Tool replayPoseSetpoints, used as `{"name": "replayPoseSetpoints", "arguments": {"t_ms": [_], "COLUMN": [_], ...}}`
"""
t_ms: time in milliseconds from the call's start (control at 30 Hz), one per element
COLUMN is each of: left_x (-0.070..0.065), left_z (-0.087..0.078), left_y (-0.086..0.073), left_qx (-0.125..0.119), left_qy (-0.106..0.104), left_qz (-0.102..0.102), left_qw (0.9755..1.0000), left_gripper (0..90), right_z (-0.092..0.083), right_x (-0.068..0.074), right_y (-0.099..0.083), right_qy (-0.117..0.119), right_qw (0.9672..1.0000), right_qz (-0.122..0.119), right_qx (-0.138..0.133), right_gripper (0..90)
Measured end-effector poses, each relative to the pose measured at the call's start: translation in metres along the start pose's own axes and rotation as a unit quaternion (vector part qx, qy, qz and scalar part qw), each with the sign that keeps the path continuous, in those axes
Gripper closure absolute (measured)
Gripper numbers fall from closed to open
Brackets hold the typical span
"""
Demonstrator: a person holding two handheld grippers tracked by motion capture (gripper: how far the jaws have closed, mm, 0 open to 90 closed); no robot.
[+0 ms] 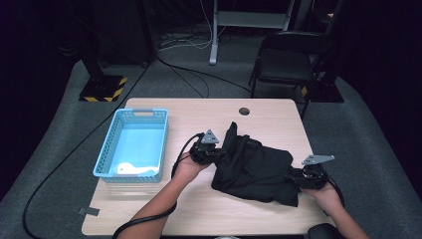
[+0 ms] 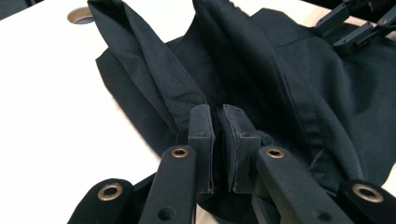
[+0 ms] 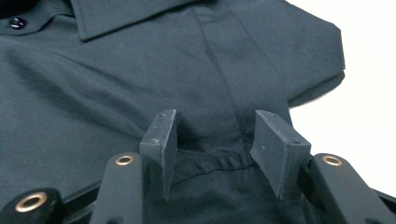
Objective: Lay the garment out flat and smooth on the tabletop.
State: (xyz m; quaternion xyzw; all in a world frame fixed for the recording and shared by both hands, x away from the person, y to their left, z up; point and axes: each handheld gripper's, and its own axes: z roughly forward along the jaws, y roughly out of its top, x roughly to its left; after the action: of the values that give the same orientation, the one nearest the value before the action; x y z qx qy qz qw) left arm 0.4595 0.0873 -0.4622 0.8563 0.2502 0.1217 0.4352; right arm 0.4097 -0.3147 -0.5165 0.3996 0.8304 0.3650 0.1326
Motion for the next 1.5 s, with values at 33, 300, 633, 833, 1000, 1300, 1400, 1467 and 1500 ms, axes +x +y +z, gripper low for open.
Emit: {"name": "replayPoseSetpoints", "arguments": {"t_ms": [33,300,633,833,1000,1300,1400,1467,1500], "left_x": [0.0,0.0,-0.004,-0.004,0.002,0.02,0.025,0.027,0.029], "left_z": [-0.002,-0.016,-0.049,-0.067,-0.08,-0.064,-0.052,-0.043,-0.038], "left_y": [-0.001,-0.009,-0.038,-0.056,-0.06,-0.046,-0.039,-0.034,-0.032], "left_qx": [-0.001,0.001,0.009,0.021,0.004,-0.05,-0.052,-0.049,-0.044], "left_qy": [0.002,0.015,0.03,0.046,0.076,0.07,0.067,0.07,0.072], "left_qz": [-0.002,0.004,0.002,-0.008,-0.017,-0.083,-0.095,-0.095,-0.092], "left_qw": [1.0,0.9999,0.9995,0.9987,0.997,0.9928,0.9919,0.9919,0.9922], "left_gripper": [82.5,82.8,82.6,77.3,58.4,38.4,36.2,36.0,35.9], "right_z": [0.0,-0.002,-0.005,-0.007,-0.009,-0.012,-0.014,-0.017,-0.019], "right_x": [-0.001,-0.005,-0.006,-0.008,-0.009,-0.01,-0.013,-0.015,-0.016], "right_y": [-0.001,-0.008,-0.012,-0.013,-0.013,-0.009,-0.009,-0.008,-0.008], "right_qy": [-0.001,-0.01,-0.013,-0.014,-0.017,-0.018,-0.018,-0.02,-0.021], "right_qw": [1.0,1.0,0.9999,0.9999,0.9998,0.9995,0.9992,0.9988,0.9986], "right_qz": [0.0,-0.002,-0.003,0.001,0.006,0.014,0.022,0.028,0.032], "right_qx": [0.001,-0.001,-0.005,-0.004,-0.008,-0.021,-0.028,-0.034,-0.038], "right_gripper": [49.5,49.3,48.9,48.2,46.8,45.4,44.8,44.4,44.3]}}
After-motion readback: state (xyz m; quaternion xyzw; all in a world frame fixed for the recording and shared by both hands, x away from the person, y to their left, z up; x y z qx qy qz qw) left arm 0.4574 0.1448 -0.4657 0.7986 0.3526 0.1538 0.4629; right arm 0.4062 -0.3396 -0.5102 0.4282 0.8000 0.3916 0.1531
